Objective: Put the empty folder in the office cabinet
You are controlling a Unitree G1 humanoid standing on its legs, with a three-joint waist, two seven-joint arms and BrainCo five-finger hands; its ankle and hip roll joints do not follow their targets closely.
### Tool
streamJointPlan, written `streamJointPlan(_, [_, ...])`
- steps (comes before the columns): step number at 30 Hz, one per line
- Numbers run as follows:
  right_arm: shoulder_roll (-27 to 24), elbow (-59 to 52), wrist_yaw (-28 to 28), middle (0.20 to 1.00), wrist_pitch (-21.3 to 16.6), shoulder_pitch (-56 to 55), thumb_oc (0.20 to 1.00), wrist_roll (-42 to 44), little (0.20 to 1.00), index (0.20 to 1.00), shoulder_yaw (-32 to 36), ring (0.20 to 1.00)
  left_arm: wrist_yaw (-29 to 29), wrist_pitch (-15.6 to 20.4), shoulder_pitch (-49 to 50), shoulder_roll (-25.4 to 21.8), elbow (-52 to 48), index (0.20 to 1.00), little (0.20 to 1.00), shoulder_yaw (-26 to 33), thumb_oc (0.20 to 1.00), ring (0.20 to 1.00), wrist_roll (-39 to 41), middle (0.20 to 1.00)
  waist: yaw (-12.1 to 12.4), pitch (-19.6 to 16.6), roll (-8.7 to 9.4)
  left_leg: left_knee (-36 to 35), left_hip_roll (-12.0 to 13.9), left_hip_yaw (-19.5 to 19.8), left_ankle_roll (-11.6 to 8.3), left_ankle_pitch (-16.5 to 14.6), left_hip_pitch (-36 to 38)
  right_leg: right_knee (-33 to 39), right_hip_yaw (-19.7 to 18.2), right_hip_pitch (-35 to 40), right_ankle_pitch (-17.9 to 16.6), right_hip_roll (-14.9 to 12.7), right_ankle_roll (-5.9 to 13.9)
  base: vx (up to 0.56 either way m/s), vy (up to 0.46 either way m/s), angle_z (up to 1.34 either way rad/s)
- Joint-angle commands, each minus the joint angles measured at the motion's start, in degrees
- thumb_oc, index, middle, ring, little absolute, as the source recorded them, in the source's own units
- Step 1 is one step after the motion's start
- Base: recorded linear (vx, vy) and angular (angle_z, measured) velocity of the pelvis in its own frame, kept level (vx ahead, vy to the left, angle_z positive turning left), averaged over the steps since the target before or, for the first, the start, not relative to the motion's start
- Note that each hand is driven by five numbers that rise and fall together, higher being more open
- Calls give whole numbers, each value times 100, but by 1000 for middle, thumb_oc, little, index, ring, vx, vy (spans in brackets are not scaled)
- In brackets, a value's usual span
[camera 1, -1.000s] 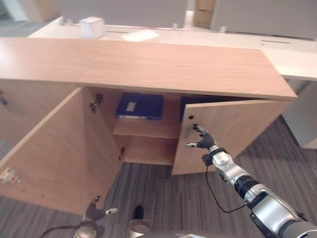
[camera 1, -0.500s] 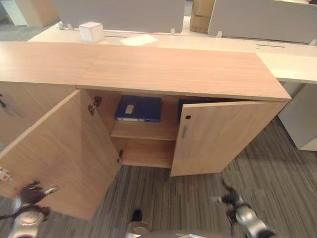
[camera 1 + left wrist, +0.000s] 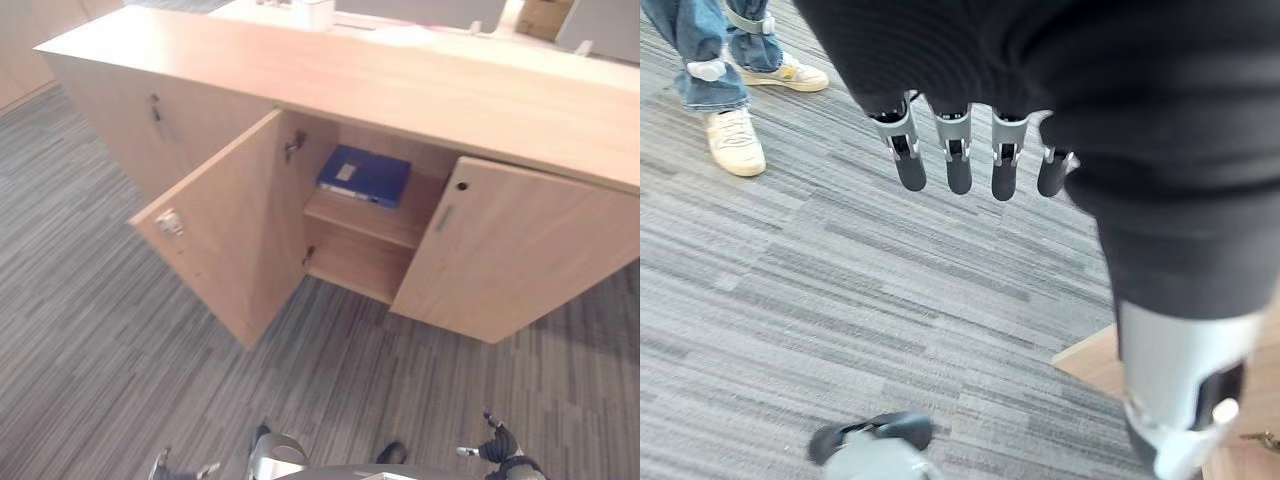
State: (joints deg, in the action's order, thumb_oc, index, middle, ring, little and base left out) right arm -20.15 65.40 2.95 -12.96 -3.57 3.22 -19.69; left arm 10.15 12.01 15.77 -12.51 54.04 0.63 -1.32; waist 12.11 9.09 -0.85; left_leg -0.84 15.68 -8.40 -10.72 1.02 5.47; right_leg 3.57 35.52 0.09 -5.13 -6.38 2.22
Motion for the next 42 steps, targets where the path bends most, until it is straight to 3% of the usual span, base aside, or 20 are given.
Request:
streamJointPlan(1, [14, -71, 45, 1000, -136, 95, 1000, -81, 1000, 1000, 37, 1000, 522, 138, 120, -728, -145, 1000, 1000, 422, 1000, 1000, 94, 1000, 144, -222, 199, -35, -18, 139, 34, 323, -537, -80, -186, 327, 350, -416, 425, 90, 81, 49])
streamJointPlan(3, [52, -88, 56, 1000, -162, 23, 1000, -105, 1000, 1000, 12, 1000, 700, 166, 38, -922, -26, 1000, 1000, 612, 1000, 1000, 51, 1000, 166, -274, 269, -194, -13, 123, -11, 221, -396, -36, -279, 408, 382, -413, 529, 44, 116, 7])
streamJointPlan(4, [60, -144, 57, 1000, -177, -10, 1000, -91, 1000, 1000, 8, 1000, 879, 191, -53, -1144, 52, 1000, 1000, 769, 1000, 1000, 5, 1000, 163, -257, 366, -202, -103, 46, 49, 261, -424, -97, -183, 331, 191, -555, 554, -81, 194, 3])
streamJointPlan(9, [109, -251, 85, 1000, -180, -49, 1000, -90, 1000, 1000, -18, 1000, 1066, 241, -233, -1501, 164, 1000, 1000, 889, 1000, 1000, -78, 1000, 98, -257, 533, -285, -295, -41, 139, 146, -351, -139, -287, 223, -4, -765, 693, -40, 134, -5])
streamJointPlan(13, [217, -433, 134, 1000, -171, -42, 1000, -47, 1000, 1000, -75, 1000, 1076, 285, -504, -1830, 312, 1000, 1000, 815, 1000, 1000, -167, 1000, -149, -248, 741, -344, -600, -249, 316, -48, -208, -167, -575, 37, -310, -999, 877, -31, 174, -9])
streamJointPlan(15, [219, -435, 135, 1000, -170, -42, 1000, -47, 1000, 1000, -74, 1000, 1075, 288, -508, -1833, 318, 1000, 1000, 814, 1000, 1000, -166, 1000, -142, -245, 746, -344, -605, -257, 319, -50, -204, -168, -583, 35, -312, -1003, 880, -5, 90, -42])
streamJointPlan(21, [323, -600, 101, 1000, -184, -150, 1000, 15, 1000, 1000, -88, 1000, 1134, 267, -831, -2229, 745, 1000, 1000, 807, 1000, 1000, -281, 1000, -477, -228, 938, -377, -869, -539, 490, -235, 50, -198, -982, -115, -603, -1165, 1027, 1, 110, -36])
streamJointPlan(31, [317, -828, 111, 1000, -239, -472, 1000, 77, 1000, 1000, -16, 1000, 1366, 218, -1306, -3248, 1021, 1000, 1000, 1046, 1000, 1000, -455, 1000, -840, -113, 1236, -408, -1054, -804, 603, -381, 235, -201, -1318, -294, -946, -1258, 1174, 8, 68, -21])
streamJointPlan(35, [320, -829, 111, 1000, -238, -472, 1000, 77, 1000, 1000, -14, 1000, 1366, 219, -1311, -3252, 1025, 1000, 1000, 1043, 1000, 1000, -455, 1000, -834, -110, 1240, -408, -1056, -808, 604, -381, 237, -201, -1322, -295, -947, -1259, 1174, 3, 20, -17])
streamJointPlan(37, [354, -882, 123, 1000, -269, -486, 1000, 202, 1000, 1000, -53, 1000, 1501, 184, -1792, -3806, 1192, 1000, 1000, 926, 1000, 1000, -541, 1000, -1003, 33, 1458, -399, -1104, -958, 643, -451, 292, -201, -1544, -414, -1130, -1276, 1244, 19, 91, 1])
streamJointPlan(42, [383, -1072, 97, 1000, -321, -459, 1000, 403, 1000, 1000, -190, 1000, 1428, 175, -2297, -4032, 1504, 1000, 1000, 628, 1000, 1000, -486, 1000, -1238, 126, 1744, -382, -1072, -1167, 648, -517, 387, -199, -1785, -530, -1239, -1186, 1260, 30, 18, -27])
